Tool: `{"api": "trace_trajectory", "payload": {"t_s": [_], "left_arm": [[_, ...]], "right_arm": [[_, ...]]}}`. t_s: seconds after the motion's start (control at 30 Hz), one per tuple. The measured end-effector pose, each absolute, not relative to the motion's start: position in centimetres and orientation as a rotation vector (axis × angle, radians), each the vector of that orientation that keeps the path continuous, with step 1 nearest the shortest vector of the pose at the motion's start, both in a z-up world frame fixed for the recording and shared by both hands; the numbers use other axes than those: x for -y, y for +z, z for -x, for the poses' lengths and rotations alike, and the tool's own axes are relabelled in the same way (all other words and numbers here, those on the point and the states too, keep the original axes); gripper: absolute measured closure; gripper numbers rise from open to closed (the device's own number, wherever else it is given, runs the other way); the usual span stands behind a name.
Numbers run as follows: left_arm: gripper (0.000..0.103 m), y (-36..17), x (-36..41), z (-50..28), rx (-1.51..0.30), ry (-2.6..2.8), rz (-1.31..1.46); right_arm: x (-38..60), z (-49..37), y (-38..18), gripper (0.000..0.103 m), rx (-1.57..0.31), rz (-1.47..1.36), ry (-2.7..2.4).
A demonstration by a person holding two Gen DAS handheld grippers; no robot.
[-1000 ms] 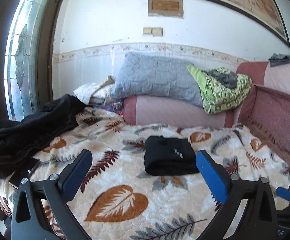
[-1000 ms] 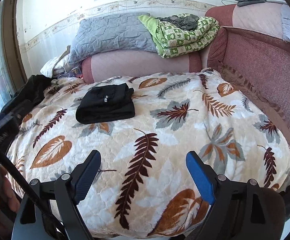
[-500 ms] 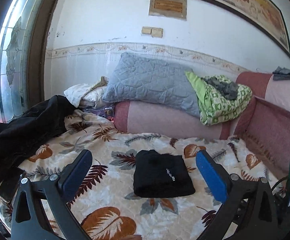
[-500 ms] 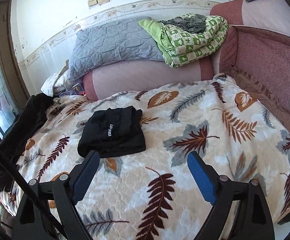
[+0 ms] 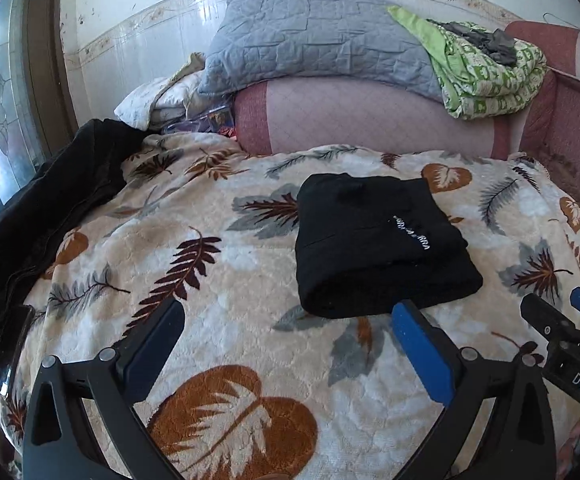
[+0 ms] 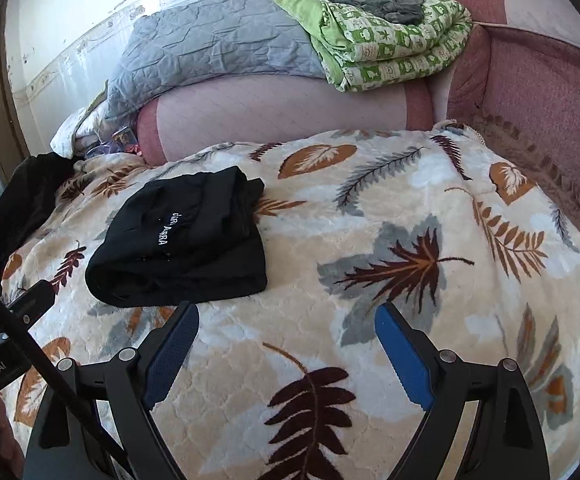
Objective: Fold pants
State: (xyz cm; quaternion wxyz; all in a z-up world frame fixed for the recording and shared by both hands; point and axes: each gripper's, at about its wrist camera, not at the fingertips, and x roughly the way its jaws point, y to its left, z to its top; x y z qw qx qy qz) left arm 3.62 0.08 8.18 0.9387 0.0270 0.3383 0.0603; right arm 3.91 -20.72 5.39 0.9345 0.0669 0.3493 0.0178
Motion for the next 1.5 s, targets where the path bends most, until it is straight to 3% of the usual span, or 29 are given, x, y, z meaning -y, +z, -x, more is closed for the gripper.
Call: {"api": "trace_trajectory", "payload": {"t_s": [0.2,1.5], "left_arm": [[0.0,7.0,-1.7,-4.7,-0.815,0.105,0.032],[0.0,3.2,-1.5,-5.5,-1.013,-0.021,0.149]], "right_arm": [[18.9,-4.5,4.5,0.01,-0.742,-0.096,0.077],[17.3,-4.0,2.9,0.009,-0.808,-0.063,0.12]]}}
